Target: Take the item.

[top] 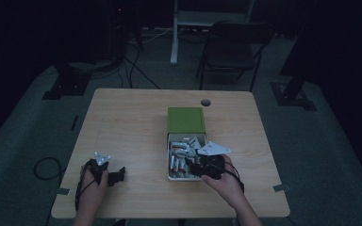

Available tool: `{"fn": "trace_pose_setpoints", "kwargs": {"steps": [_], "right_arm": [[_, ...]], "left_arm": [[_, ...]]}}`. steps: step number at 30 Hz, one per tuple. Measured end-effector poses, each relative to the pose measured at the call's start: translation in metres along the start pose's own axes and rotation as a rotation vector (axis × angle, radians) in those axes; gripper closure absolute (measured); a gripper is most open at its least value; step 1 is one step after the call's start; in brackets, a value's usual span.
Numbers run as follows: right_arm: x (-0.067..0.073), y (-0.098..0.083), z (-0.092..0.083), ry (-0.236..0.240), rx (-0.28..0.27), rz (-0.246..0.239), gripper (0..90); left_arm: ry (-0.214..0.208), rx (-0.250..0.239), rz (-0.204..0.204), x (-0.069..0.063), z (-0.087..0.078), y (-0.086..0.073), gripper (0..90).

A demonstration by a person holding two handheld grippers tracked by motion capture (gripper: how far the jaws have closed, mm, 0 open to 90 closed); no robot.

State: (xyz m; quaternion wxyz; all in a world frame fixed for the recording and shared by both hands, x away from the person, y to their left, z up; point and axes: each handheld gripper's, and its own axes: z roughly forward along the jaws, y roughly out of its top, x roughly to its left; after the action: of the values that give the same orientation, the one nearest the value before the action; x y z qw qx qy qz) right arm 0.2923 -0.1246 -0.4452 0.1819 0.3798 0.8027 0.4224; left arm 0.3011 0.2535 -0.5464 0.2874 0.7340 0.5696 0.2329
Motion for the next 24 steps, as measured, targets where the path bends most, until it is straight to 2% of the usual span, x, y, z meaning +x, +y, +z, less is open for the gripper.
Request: {"fn": "trace_pose_setpoints", "kwargs": {"steps": [3,8,18,21,24], "right_arm": [[0.003,-0.003,0.005,-0.005,0.001,0.023,46.1],[0.008,-0.007,0.014,-0.010,0.027,0.028,46.7],[0.014,-0.011,0.025,-0.009,0.045,0.033,56.3],[0.014,-0.011,0.028,0.007,0.054,0.049,58.4],[0.015,-0.012,0.031,-0.004,0.061,0.046,60.8]], "left_arm": [[0.000,0.000,0.000,0.000,0.000,0.000,2.7],[0.000,0.000,0.000,0.000,0.000,0.000,2.7],[0.003,-0.001,-0.004,-0.001,0.000,0.000,2.7],[0.003,-0.001,-0.004,-0.001,0.000,0.000,2.7],[0.003,0.000,-0.003,0.000,0.000,0.000,2.7]]}}
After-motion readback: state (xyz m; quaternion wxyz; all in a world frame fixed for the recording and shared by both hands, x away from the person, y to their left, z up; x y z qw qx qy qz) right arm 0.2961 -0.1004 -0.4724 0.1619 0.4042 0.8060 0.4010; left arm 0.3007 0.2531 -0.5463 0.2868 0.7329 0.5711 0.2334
